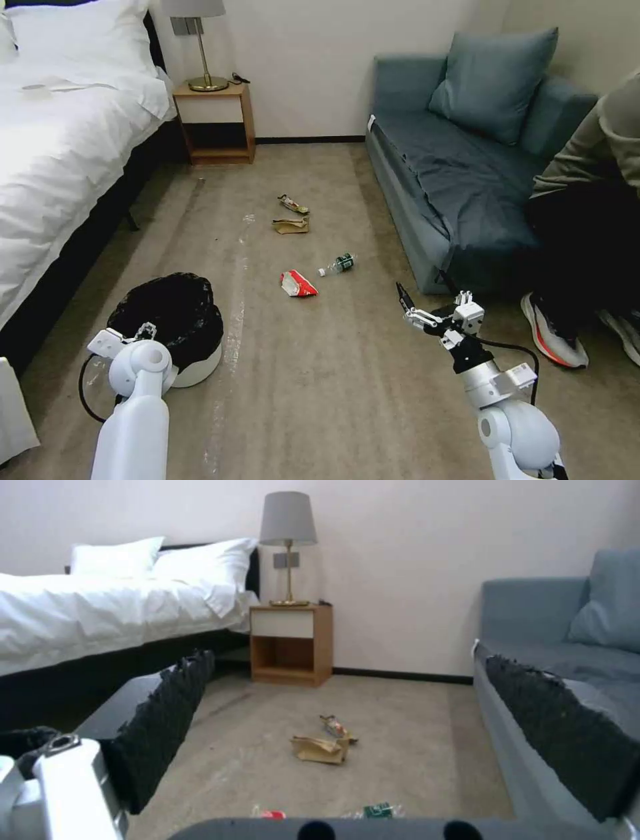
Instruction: Pick up the trash bin, then pick up the garbage on the floor and place it into the trash bin.
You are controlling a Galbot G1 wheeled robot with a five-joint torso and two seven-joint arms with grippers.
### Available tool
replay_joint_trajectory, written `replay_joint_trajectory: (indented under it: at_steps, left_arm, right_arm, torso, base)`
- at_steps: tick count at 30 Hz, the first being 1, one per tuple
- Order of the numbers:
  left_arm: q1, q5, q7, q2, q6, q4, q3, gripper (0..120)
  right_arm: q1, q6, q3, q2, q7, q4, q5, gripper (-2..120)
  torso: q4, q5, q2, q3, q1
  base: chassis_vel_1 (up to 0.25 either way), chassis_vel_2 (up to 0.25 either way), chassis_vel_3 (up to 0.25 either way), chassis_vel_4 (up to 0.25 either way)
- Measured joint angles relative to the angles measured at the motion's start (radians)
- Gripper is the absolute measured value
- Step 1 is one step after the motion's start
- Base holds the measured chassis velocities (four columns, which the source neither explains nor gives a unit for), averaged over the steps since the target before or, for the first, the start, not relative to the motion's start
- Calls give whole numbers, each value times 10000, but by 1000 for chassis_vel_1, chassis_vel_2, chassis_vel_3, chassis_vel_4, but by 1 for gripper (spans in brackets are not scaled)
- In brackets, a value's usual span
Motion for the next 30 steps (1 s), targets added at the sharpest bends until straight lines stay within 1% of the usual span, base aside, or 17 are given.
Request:
replay_joint_trajectory:
  at_steps: [1,2,3,4,5,7,8,9,11,12,14,15,17,19,26,29,30]
  left_arm:
    - [23,1,12,1,-17,4,1,64]
    - [23,1,12,1,-17,4,1,64]
    - [42,4,31,-7,-41,8,1,57]
    - [52,7,51,-14,-63,9,1,53]
    - [52,7,51,-14,-63,9,1,53]
    - [81,11,58,-16,-95,7,4,41]
    - [90,11,58,-16,-100,-1,4,39]
    - [90,11,58,-16,-100,-1,4,39]
    - [116,16,57,-10,-100,-31,5,27]
    - [116,16,57,-10,-100,-31,5,27]
    - [153,17,49,-7,-99,-62,6,19]
    - [153,17,49,-7,-99,-62,6,19]
    - [224,32,69,-6,-97,-106,6,6]
    - [262,35,97,-6,-93,-135,6,4]
    - [333,35,129,-2,-77,-162,-28,4]
    - [425,57,229,40,-56,-201,-70,4]
    - [524,192,378,63,4,-269,-94,4]
  right_arm:
    - [0,3,4,-1,-12,-8,2,100]
    - [0,3,4,-1,-12,-8,2,100]
    - [9,4,4,-2,-21,-22,4,100]
    - [17,5,2,2,-25,-28,6,100]
    - [17,5,2,2,-25,-28,6,100]
    - [21,8,-16,16,-29,-38,11,100]
    - [22,12,-22,20,-33,-44,12,100]
    - [22,12,-22,20,-33,-44,12,100]
    - [22,30,-23,30,-44,-61,12,100]
    - [22,30,-23,30,-44,-61,12,100]
    - [15,53,-24,42,-52,-80,12,100]
    - [15,53,-24,42,-52,-80,12,100]
    - [4,73,-24,42,-54,-82,12,100]
    - [4,77,-26,43,-54,-82,11,100]
    - [9,90,-45,50,-39,-83,10,100]
    - [-1,100,-67,62,-35,-88,2,100]
    - [0,109,-66,65,-31,-111,0,100]
  torso:
    - [0,-1,0,0,0]
    - [0,-1,0,0,0]
    - [0,0,1,0,0]
    - [0,-1,1,-1,0]
    - [0,-1,1,-1,0]
    - [0,-2,0,1,0]
    - [0,-3,0,0,0]
    - [0,-3,0,0,0]
    - [0,-6,0,1,0]
    - [0,-6,0,1,0]
    - [0,-6,0,2,0]
    - [0,-6,0,2,0]
    - [1,-6,0,2,0]
    - [2,-8,0,3,0]
    - [-1,-7,0,2,0]
    - [-3,-8,0,3,0]
    - [-3,-12,-1,3,0]
  base:
    - [0,0,0,0]
    - [0,0,0,0]
    - [0,0,0,0]
    - [0,0,0,0]
    - [0,0,0,0]
    - [0,0,0,0]
    - [0,0,0,0]
    - [0,0,0,0]
    - [0,0,0,0]
    - [0,0,0,0]
    - [0,0,0,0]
    - [0,0,0,0]
    - [0,0,0,0]
    - [0,0,0,0]
    - [0,0,0,0]
    - [0,0,0,0]
    - [0,0,0,0]
